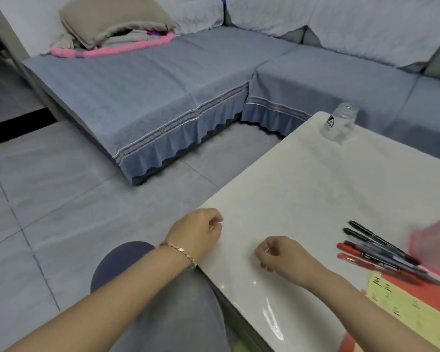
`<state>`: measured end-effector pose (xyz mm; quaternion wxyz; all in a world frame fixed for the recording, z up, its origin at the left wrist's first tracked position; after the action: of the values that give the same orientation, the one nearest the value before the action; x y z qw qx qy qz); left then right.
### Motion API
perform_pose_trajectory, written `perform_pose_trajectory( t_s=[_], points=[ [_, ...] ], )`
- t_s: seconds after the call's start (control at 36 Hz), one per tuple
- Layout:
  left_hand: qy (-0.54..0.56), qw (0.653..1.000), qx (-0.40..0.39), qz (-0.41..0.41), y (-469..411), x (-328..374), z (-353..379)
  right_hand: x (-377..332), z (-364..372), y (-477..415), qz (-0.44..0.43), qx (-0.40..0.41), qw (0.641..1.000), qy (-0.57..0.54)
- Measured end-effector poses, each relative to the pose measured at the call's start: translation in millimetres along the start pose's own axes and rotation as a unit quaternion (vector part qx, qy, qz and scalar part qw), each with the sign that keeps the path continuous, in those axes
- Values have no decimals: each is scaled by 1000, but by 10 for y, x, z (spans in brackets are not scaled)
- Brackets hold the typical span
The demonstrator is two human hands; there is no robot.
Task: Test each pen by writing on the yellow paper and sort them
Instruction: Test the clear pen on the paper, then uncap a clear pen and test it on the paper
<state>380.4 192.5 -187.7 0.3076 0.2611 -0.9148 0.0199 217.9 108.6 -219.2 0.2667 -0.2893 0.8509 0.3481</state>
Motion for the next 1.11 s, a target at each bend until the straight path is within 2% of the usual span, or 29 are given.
perform_pose_trajectory(
  t_s=[0.11, 0.22, 0.42, 0.56, 0.67, 0.75, 0.81, 1.0, 1.11],
  points=[
    [-32, 988, -94, 117, 91, 873, 547, 580, -330, 408, 45, 57, 997, -1],
    [-72, 965, -158, 198, 226, 1563, 1075, 1165, -618, 930, 96, 114, 989, 5],
    [-126, 929, -217, 273, 389, 2259, 1729, 2108, -951, 1884, 206, 173, 963, -15],
    [-165, 913, -237, 290, 447, 2471, 2017, 2687, -1205, 2363, 274, 239, 931, 29],
    [-185, 904, -243, 298, 481, 2552, 2136, 3199, -1480, 2693, 340, 330, 871, 133],
    [-186, 905, -238, 298, 490, 2576, 2154, 3495, -1635, 2836, 389, 346, 826, 216],
    [-182, 910, -232, 293, 479, 2564, 2149, 3638, -1681, 2863, 404, 349, 813, 234],
    [-160, 922, -220, 274, 455, 2471, 2107, 3839, -1677, 2855, 387, 389, 816, 181],
    [-149, 926, -219, 270, 487, 2498, 2125, 3839, -1603, 2884, 408, 343, 838, 118]
  ],
)
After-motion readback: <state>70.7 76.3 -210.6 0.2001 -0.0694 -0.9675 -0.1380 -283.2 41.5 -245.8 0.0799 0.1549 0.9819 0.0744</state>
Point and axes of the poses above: each hand's wrist, its own y-axis away from the middle knuckle, its own z-axis out of the palm, x = y × z, the point moved 6 cm from there along -y, towards the middle knuckle, and after that the axes turned 1 degree about -z, right-handed, at the moved point
